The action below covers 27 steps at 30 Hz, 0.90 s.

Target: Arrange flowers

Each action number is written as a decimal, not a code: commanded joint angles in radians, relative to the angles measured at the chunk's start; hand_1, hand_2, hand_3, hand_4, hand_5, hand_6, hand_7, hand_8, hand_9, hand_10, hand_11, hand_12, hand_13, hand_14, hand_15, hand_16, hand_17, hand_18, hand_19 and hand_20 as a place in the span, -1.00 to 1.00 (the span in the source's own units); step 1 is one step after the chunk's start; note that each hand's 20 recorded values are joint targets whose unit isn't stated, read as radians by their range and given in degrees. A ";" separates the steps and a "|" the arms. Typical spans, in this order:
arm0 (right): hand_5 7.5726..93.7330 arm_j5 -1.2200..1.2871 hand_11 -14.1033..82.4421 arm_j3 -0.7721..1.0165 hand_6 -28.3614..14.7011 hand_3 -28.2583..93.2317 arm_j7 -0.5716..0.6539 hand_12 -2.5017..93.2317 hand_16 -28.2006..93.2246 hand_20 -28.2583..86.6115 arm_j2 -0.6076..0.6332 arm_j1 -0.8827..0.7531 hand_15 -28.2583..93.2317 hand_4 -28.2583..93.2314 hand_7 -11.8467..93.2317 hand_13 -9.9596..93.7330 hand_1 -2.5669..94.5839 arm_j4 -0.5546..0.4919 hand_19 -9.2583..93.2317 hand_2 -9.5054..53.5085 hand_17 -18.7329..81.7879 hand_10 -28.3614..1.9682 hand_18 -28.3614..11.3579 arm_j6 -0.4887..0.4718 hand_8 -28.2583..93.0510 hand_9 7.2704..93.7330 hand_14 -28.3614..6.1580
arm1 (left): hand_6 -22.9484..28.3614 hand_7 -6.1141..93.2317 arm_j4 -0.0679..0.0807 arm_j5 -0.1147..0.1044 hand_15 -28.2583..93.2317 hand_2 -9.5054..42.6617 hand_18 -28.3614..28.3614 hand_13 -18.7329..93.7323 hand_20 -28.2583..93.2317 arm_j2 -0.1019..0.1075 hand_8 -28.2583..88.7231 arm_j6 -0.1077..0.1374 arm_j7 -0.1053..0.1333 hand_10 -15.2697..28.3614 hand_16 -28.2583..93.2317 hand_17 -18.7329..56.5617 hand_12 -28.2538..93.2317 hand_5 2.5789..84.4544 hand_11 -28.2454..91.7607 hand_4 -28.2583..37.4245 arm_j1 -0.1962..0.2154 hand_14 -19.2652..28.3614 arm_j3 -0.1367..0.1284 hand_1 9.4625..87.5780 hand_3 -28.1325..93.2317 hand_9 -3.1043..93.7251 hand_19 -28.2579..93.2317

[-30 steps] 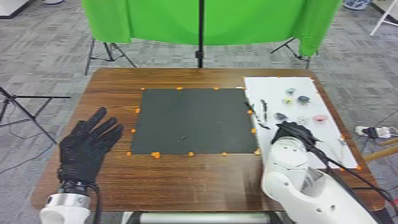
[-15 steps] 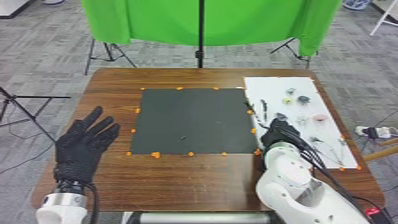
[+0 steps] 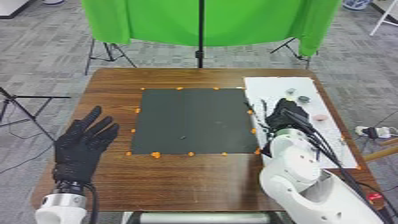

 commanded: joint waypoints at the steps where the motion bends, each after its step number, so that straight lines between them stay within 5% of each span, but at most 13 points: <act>1: 0.72 0.023 0.37 -0.048 -0.02 0.65 -0.117 -0.53 -0.27 0.27 -0.136 0.168 0.63 -1.00 0.05 0.85 0.22 0.027 1.00 -1.00 0.51 -0.15 -0.61 -0.020 -0.32 0.82 0.10 | 0.26 -0.68 -0.005 -0.006 0.27 -0.26 0.88 -0.24 -0.45 0.022 -0.67 0.015 0.010 0.60 -0.69 -0.78 -0.38 -0.15 -0.15 -1.00 0.003 0.94 -0.004 -0.73 0.76 -0.25 0.34; 6: 0.72 0.035 0.37 -0.058 -0.02 0.66 -0.243 -0.53 -0.27 0.28 -0.324 0.240 0.63 -1.00 0.04 0.85 0.22 0.124 1.00 -1.00 0.51 -0.15 -0.61 -0.091 -0.32 0.83 0.09 | 0.26 -0.68 -0.014 -0.009 0.27 -0.26 0.88 -0.24 -0.45 0.041 -0.67 0.025 0.006 0.60 -0.69 -0.78 -0.38 -0.15 -0.15 -1.00 -0.018 0.94 -0.005 -0.73 0.76 -0.25 0.34; 7: 0.73 0.050 0.37 -0.059 -0.02 0.66 -0.254 -0.53 -0.27 0.29 -0.353 0.252 0.63 -1.00 0.04 0.85 0.22 0.142 1.00 -1.00 0.51 -0.15 -0.61 -0.108 -0.32 0.83 0.09 | 0.26 -0.68 -0.009 -0.019 0.26 -0.26 0.87 -0.24 -0.45 0.070 -0.67 0.037 0.043 0.60 -0.69 -0.78 -0.38 -0.15 -0.15 -1.00 -0.033 0.94 0.014 -0.73 0.76 -0.25 0.34; 10: 0.73 0.048 0.37 -0.078 -0.03 0.66 -0.292 -0.53 -0.27 0.29 -0.429 0.268 0.63 -1.00 0.04 0.85 0.22 0.200 1.00 -1.00 0.51 -0.15 -0.62 -0.130 -0.32 0.83 0.09 | 0.26 -0.68 -0.002 0.000 0.26 -0.26 0.87 -0.24 -0.45 0.074 -0.67 0.017 0.016 0.60 -0.69 -0.78 -0.38 -0.15 -0.15 -1.00 -0.080 0.94 0.007 -0.73 0.76 -0.25 0.34; 13: 0.73 0.052 0.37 -0.119 -0.03 0.66 -0.316 -0.53 -0.27 0.29 -0.503 0.294 0.63 -1.00 0.03 0.85 0.22 0.271 1.00 -1.00 0.51 -0.15 -0.62 -0.150 -0.32 0.83 0.09 | 0.26 -0.68 -0.002 0.002 0.26 -0.26 0.86 -0.24 -0.44 0.084 -0.67 0.027 0.009 0.60 -0.69 -0.78 -0.38 -0.15 -0.16 -1.00 -0.099 0.94 -0.001 -0.73 0.76 -0.25 0.34; 15: 0.74 0.046 0.37 -0.169 -0.03 0.66 -0.310 -0.53 -0.27 0.29 -0.515 0.322 0.63 -1.00 0.03 0.85 0.22 0.317 1.00 -1.00 0.52 -0.15 -0.62 -0.140 -0.32 0.84 0.09 | 0.26 -0.68 0.015 0.009 0.26 -0.26 0.86 -0.24 -0.44 0.088 -0.67 0.018 -0.018 0.59 -0.69 -0.78 -0.38 -0.15 -0.16 -1.00 -0.146 0.94 0.012 -0.73 0.76 -0.25 0.34; 18: 0.75 0.089 0.37 -0.222 -0.03 0.67 -0.293 -0.53 -0.27 0.30 -0.552 0.363 0.63 -0.99 0.03 0.86 0.21 0.393 1.00 -1.00 0.52 -0.14 -0.62 -0.145 -0.32 0.84 0.09 | 0.26 -0.68 0.029 0.008 0.26 -0.26 0.87 -0.24 -0.44 0.105 -0.67 0.009 -0.020 0.59 -0.69 -0.78 -0.38 -0.15 -0.16 -1.00 -0.189 0.94 0.034 -0.73 0.76 -0.25 0.35; 20: 0.75 0.131 0.37 -0.289 -0.03 0.67 -0.239 -0.53 -0.27 0.30 -0.532 0.418 0.63 -0.99 0.02 0.86 0.21 0.432 1.00 -1.00 0.52 -0.13 -0.62 -0.104 -0.32 0.84 0.10 | 0.26 -0.68 0.053 0.015 0.26 -0.26 0.86 -0.24 -0.44 0.111 -0.67 -0.012 -0.036 0.59 -0.69 -0.78 -0.38 -0.15 -0.16 -1.00 -0.245 0.94 0.063 -0.73 0.76 -0.25 0.35; 22: 0.75 0.140 0.37 -0.332 -0.03 0.67 -0.226 -0.53 -0.27 0.30 -0.536 0.448 0.63 -0.99 0.02 0.86 0.21 0.473 1.00 -1.00 0.52 -0.13 -0.62 -0.097 -0.32 0.84 0.10 | 0.26 -0.68 0.062 0.017 0.26 -0.26 0.86 -0.24 -0.43 0.113 -0.67 -0.014 -0.046 0.60 -0.69 -0.78 -0.38 -0.15 -0.16 -1.00 -0.273 0.94 0.077 -0.73 0.76 -0.25 0.35; 27: 0.75 0.189 0.37 -0.402 -0.03 0.67 -0.202 -0.53 -0.27 0.30 -0.548 0.479 0.63 -0.99 0.02 0.86 0.20 0.521 1.00 -1.00 0.52 -0.12 -0.62 -0.123 -0.32 0.84 0.10 | 0.26 -0.68 0.066 0.018 0.27 -0.26 0.86 -0.24 -0.43 0.129 -0.67 -0.011 -0.030 0.59 -0.69 -0.78 -0.38 -0.15 -0.16 -1.00 -0.296 0.94 0.081 -0.72 0.76 -0.25 0.35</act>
